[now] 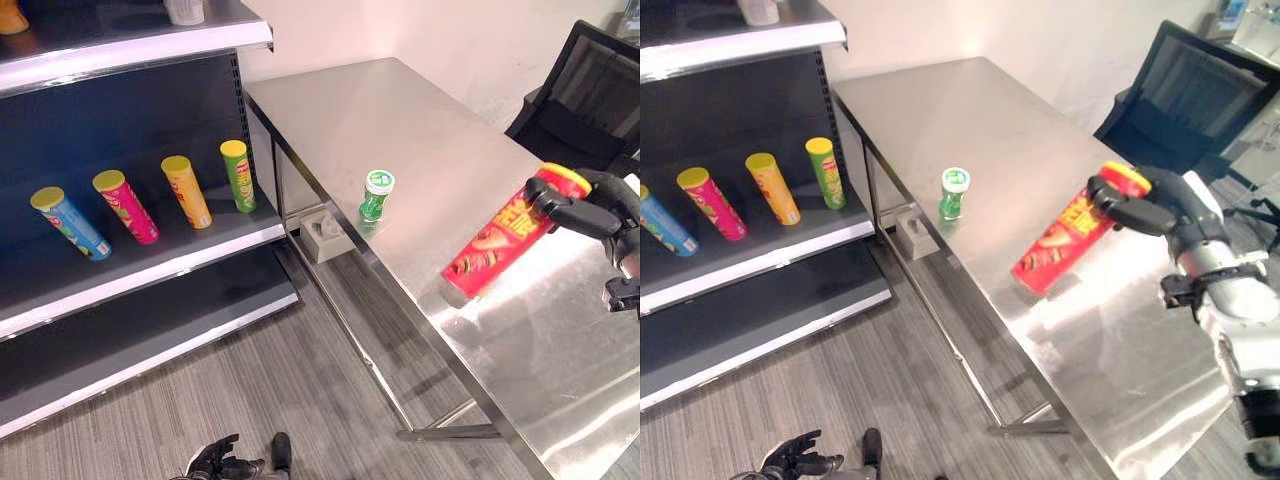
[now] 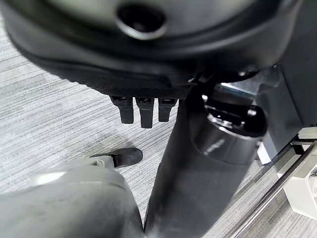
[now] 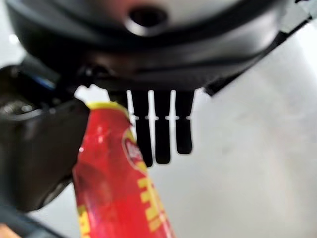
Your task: Put the goods on the table back onto the shelves and tidy them up.
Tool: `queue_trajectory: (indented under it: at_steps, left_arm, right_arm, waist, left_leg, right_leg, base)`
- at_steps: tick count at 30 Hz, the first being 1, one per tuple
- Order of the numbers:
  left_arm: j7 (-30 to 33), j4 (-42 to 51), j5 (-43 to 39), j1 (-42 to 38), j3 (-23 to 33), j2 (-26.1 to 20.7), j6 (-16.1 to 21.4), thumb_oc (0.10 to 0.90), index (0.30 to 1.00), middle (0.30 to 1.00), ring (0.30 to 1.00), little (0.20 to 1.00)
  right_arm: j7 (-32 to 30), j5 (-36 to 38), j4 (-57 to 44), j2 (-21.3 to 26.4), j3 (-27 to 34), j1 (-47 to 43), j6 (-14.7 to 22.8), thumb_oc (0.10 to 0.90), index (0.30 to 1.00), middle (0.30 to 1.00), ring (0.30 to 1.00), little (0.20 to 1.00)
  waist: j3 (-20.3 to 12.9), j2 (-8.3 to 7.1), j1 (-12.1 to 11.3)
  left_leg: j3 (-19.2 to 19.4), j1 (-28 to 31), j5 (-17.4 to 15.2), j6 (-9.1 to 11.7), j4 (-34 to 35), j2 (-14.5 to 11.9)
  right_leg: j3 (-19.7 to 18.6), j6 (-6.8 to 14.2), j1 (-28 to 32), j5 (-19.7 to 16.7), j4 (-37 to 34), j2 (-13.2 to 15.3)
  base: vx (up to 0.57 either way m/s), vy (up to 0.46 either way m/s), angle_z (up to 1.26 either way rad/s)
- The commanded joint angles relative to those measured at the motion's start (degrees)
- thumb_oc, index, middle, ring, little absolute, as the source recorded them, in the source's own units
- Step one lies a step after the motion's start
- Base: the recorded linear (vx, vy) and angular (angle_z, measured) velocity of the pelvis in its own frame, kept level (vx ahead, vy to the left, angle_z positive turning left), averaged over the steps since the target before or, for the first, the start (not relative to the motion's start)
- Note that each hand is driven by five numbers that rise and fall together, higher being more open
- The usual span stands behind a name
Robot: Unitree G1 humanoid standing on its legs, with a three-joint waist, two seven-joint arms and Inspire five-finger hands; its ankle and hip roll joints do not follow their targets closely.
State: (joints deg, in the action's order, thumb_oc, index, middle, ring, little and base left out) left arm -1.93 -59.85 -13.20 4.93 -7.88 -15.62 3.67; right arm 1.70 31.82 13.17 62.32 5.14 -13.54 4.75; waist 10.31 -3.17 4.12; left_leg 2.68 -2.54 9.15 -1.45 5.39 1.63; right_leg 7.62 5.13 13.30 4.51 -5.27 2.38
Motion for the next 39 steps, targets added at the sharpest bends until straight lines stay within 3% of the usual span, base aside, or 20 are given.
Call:
queue_trajectory:
  at_steps: [1,8,16,17,18,21,24,26,28,31,33,35,36,37,38,39]
  left_arm:
    - [0.19,1.32,1.46,0.31,-0.38,-2.2,1.05,0.8,0.9,0.9,0.9,0.9]
    - [0.8,2.37,1.01,1.25,0.26,-2.1,0.95,0.8,0.9,0.9,0.9,0.9]
    - [1.06,3.9,-0.76,2.24,1.75,-2.44,1.01,0.8,0.9,0.9,0.9,0.9]
    - [1.18,4.38,-1.67,2.06,1.96,-2.57,1.2,0.8,0.9,0.9,0.9,0.9]
    - [1.46,4.52,-2.61,1.43,2.17,-2.2,1.32,0.8,0.9,0.9,0.9,0.9]
    - [1.42,4.88,-3.24,1.86,3.21,-1.73,1.48,0.8,0.9,0.9,0.9,0.9]
    - [1.88,4.79,-3.2,1.56,4.03,-1.95,2.08,0.8,0.9,0.9,0.9,0.9]
    - [2.16,5.1,-3.04,1.43,4.23,-2.2,2.46,0.8,0.9,0.9,0.9,0.9]
    - [2.26,5.27,-2.49,1.4,4.14,-2.52,2.58,0.8,0.9,0.9,0.9,0.9]
    - [1.95,5.7,-1.29,1.4,3.43,-2.89,2.82,0.8,0.9,0.9,0.9,0.9]
    - [1.79,5.56,-0.28,0.7,2.84,-3.22,2.98,0.8,0.9,0.9,0.9,0.9]
    - [1.69,5.89,0.85,0.18,2.72,-3.98,3.07,0.8,0.9,0.9,0.9,0.9]
    - [1.78,7.05,0.82,0.3,3.18,-4.96,3.23,0.8,0.9,0.9,0.9,0.9]
    - [1.9,7.57,0.83,0.5,4.43,-6.03,3.14,0.8,0.9,0.9,0.9,0.9]
    - [1.77,7.83,0.94,0.55,5.12,-6.51,2.84,0.8,0.9,0.9,0.9,0.9]
    - [1.77,7.85,0.95,0.51,5.15,-6.52,2.83,0.8,0.9,0.9,0.9,0.9]
  right_arm:
    - [-6.43,3.59,-5.76,0.1,7.5,-9.99,11.35,0.4,0.3,0.3,0.3,0.3]
    - [-10.4,-1.9,-19.47,-6.88,8.33,-14.44,15.12,0.4,0.3,0.3,0.3,0.3]
    - [-9.16,-3.22,-24.38,-4.29,6.83,-15.98,15.3,0.4,0.3,0.3,0.3,0.3]
    - [-8.99,-2.87,-24.83,-3.55,7.27,-16.14,15.81,0.4,0.3,0.3,0.3,0.3]
    - [-9.08,-3.47,-25.66,-2.53,8.62,-14.97,16.06,0.4,0.3,0.3,0.3,0.3]
    - [-8.73,-5.51,-27.26,-2.87,10.43,-12.25,15.24,0.4,0.3,0.3,0.3,0.3]
    - [-8.24,-7.4,-28.02,-2.4,10.3,-10.96,14.83,0.4,0.3,0.3,0.3,0.3]
    - [-8.25,-10.0,-28.4,-1.57,9.93,-9.73,14.33,0.4,0.3,0.3,0.3,0.3]
    - [-8.01,-11.77,-29.42,-1.59,10.08,-8.56,13.49,0.4,0.3,0.3,0.3,0.3]
    - [-7.1,-13.49,-31.2,-2.29,9.87,-7.69,13.03,0.4,0.3,0.3,0.3,0.3]
    - [-6.97,-15.48,-31.36,-3.14,8.71,-7.65,12.4,0.4,0.3,0.3,0.3,0.3]
    - [-7.2,-18.45,-32.51,-5.0,8.33,-6.83,11.31,0.4,0.3,0.3,0.3,0.3]
    - [-7.28,-21.14,-33.46,-6.27,6.22,-7.77,10.91,0.4,0.3,0.3,0.3,0.3]
    - [-7.68,-22.47,-34.02,-8.11,3.57,-9.18,11.06,0.4,0.3,0.3,0.3,0.3]
    - [-6.75,-23.95,-34.83,-8.51,2.85,-8.75,10.38,0.4,0.3,0.3,0.3,0.3]
    - [-6.75,-23.97,-34.86,-8.52,2.87,-8.78,10.35,0.4,0.3,0.3,0.3,0.3]
  waist:
    - [-3.61,-1.69,-3.43]
    - [-3.98,-0.56,-5.05]
    - [-2.26,-0.34,-6.49]
    - [-0.8,-0.5,-7.12]
    - [0.99,-0.88,-6.93]
    - [0.87,-0.66,-6.56]
    - [1.01,-0.97,-5.8]
    - [0.65,-0.35,-4.9]
    - [-0.1,0.69,-4.54]
    - [-1.12,2.25,-4.34]
    - [-1.44,2.59,-4.34]
    - [-1.36,2.07,-4.4]
    - [-0.44,1.86,-5.02]
    - [0.47,2.25,-6.06]
    - [1.35,2.54,-5.41]
    - [1.31,2.5,-5.49]
  left_leg:
    - [1.78,8.52,-11.14,6.36,-0.39,-5.9]
    - [-0.15,8.11,-10.04,7.03,-0.39,-6.68]
    - [-3.86,5.91,-7.63,7.95,-0.71,-7.8]
    - [-5.0,3.65,-7.47,8.24,-3.64,-7.5]
    - [-3.06,-0.62,-7.13,8.95,-8.08,-7.87]
    - [-0.55,-1.49,-7.06,9.13,-9.19,-10.64]
    - [0.6,-0.35,-5.74,10.1,-9.42,-15.98]
    - [1.13,1.08,-3.61,11.14,-7.73,-20.03]
    - [0.86,1.55,-2.36,12.53,-6.23,-21.6]
    - [-0.94,1.4,-4.34,13.2,-5.45,-20.04]
    - [-0.46,1.31,-6.69,12.92,-4.6,-17.63]
    - [-0.22,1.08,-9.24,11.07,-4.55,-13.55]
    - [0.58,0.76,-10.56,8.83,-4.72,-10.32]
    - [2.53,0.87,-11.13,7.32,-4.32,-8.69]
    - [2.91,1.57,-10.69,5.96,-3.48,-7.13]
    - [3.0,1.44,-10.49,5.94,-3.41,-7.11]
  right_leg:
    - [0.35,4.09,-6.89,-4.62,0.27,4.26]
    - [1.68,3.12,-6.03,-3.47,0.27,3.3]
    - [2.68,1.56,-5.94,-2.15,0.27,1.53]
    - [3.28,1.05,-5.79,-1.91,0.27,1.62]
    - [5.68,0.78,-5.57,-1.78,0.27,2.57]
    - [7.93,1.16,-5.64,-2.49,0.31,3.38]
    - [9.26,2.06,-5.97,-3.22,0.76,5.67]
    - [9.95,3.23,-6.58,-3.33,1.03,7.29]
    - [10.33,4.04,-6.66,-3.37,0.81,8.15]
    - [10.58,5.87,-6.93,-5.24,0.59,11.14]
    - [10.85,7.47,-7.9,-7.39,0.72,14.88]
    - [10.33,8.71,-9.67,-10.88,2.08,19.27]
    - [10.17,8.94,-12.56,-15.26,4.79,22.76]
    - [10.91,7.86,-15.06,-13.92,7.93,23.5]
    - [7.67,5.79,-17.04,-10.73,12.07,19.25]
    - [7.53,5.7,-17.34,-10.78,12.21,19.27]
  base:
    - [0.01,-0.06,0.03]
    - [-0.01,-0.099,0.16]
    - [-0.06,-0.097,0.31]
    - [-0.27,-0.074,0.5]
    - [-0.28,-0.004,0.76]
    - [-0.08,0.088,1.23]
    - [-0.01,0.218,0.33]
    - [0.0,0.278,0.44]
    - [0.05,0.341,0.51]
    - [0.07,0.451,0.47]
    - [0.02,0.519,0.1]
    - [0.0,0.555,0.25]
    - [-0.08,0.729,0.32]
    - [-0.07,0.812,-0.17]
    - [-0.06,0.534,-0.45]
    - [0.02,0.331,-0.45]
